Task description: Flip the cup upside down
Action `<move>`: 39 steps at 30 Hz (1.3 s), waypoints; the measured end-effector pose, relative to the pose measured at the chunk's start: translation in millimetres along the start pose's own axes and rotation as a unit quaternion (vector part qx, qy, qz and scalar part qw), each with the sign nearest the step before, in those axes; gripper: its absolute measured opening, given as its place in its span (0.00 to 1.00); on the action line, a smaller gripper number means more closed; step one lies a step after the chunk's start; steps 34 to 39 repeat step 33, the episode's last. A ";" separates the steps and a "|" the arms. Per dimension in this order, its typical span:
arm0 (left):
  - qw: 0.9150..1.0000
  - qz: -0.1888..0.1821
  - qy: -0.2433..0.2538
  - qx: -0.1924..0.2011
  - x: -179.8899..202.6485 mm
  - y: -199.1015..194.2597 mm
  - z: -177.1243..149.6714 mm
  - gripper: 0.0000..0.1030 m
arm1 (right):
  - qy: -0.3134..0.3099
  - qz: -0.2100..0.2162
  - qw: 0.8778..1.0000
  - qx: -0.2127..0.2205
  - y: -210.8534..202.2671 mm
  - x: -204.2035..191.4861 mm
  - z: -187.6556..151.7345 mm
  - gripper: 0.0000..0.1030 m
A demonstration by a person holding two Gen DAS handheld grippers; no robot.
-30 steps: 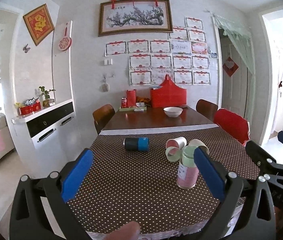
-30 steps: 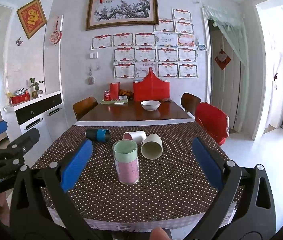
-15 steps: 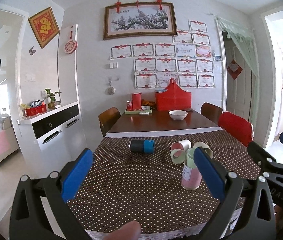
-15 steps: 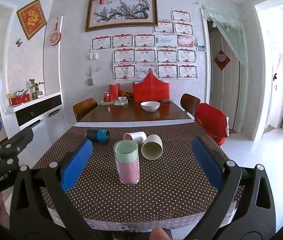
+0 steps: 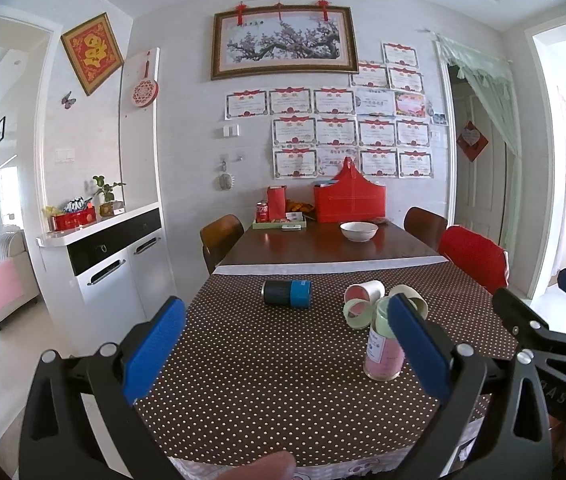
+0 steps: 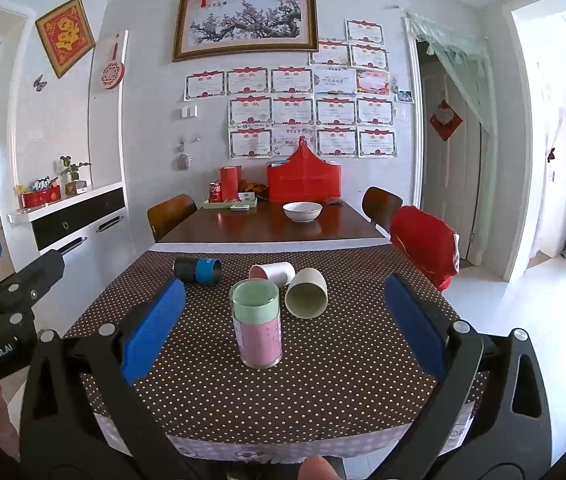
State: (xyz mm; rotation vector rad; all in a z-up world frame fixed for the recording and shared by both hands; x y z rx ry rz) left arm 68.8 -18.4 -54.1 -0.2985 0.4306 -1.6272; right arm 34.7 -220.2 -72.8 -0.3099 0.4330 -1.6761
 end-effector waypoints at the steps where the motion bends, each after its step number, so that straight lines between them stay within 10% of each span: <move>1: 1.000 0.000 0.000 0.000 -0.1 -0.1 0.1 0.96 | 0.001 0.000 1.000 0.000 -0.1 -0.1 -0.1 0.95; 39: 1.000 -0.003 -0.012 0.004 6.0 -4.4 -0.1 0.96 | 0.001 0.005 1.000 0.005 -2.3 -4.5 -1.2 0.95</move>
Point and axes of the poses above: each gripper's, at about its wrist camera, not at the fingertips, and y roughly the way its jaws point, x to its right, z to its top, the point moved 6 cm from there along y, roughly the way its jaws point, and after that the axes turned 12 degrees about -x, right-handed, at the moved point
